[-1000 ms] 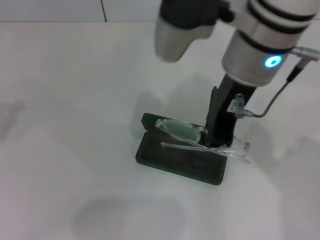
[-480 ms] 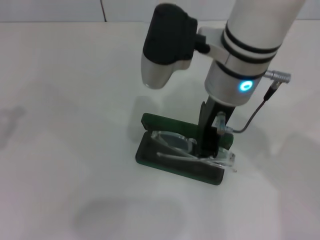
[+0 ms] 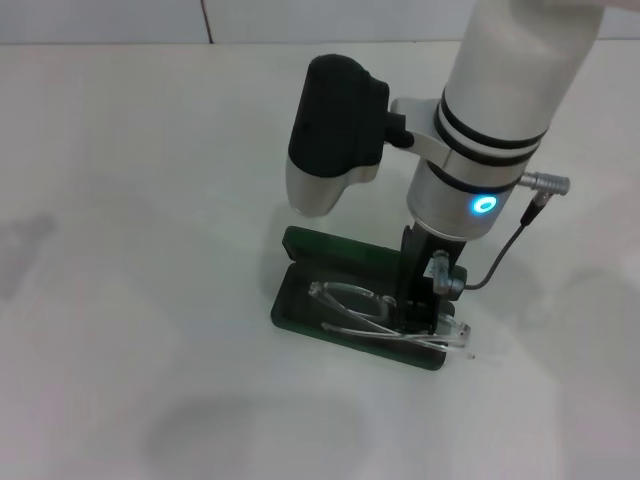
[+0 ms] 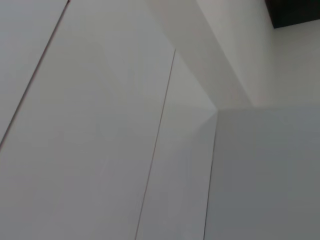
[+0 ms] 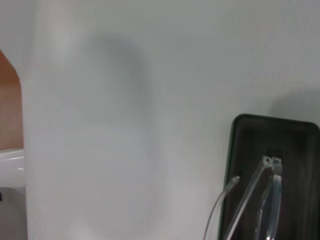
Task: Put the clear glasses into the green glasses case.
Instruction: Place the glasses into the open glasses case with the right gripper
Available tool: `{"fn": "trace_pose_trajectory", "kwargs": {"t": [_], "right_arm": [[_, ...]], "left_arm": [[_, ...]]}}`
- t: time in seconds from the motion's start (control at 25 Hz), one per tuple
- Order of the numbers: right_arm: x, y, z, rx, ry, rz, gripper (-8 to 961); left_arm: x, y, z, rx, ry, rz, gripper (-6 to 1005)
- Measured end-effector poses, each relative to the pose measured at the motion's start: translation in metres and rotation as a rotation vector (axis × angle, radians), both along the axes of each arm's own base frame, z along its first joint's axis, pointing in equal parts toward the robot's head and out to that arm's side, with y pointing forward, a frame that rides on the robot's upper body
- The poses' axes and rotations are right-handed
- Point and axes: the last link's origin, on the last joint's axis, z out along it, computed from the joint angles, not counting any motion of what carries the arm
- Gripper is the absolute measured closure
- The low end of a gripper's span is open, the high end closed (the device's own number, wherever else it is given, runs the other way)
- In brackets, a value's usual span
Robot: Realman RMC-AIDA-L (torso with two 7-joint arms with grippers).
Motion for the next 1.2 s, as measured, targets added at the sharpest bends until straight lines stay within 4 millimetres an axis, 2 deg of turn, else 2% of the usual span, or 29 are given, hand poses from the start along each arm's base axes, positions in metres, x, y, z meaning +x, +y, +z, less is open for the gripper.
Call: {"fn": "trace_pose_trajectory", "kwargs": {"t": [0.6, 1.2], "right_arm": [[0.011, 0.004, -0.006, 0.04, -0.076, 0.09, 834], [0.002, 0.008, -0.007, 0.084, -0.064, 0.189, 834]], "left_arm": [[0.001, 0.001, -0.003, -0.011, 0.007, -0.002, 929], [0.001, 0.001, -0.003, -0.01, 0.005, -0.001, 929]]}}
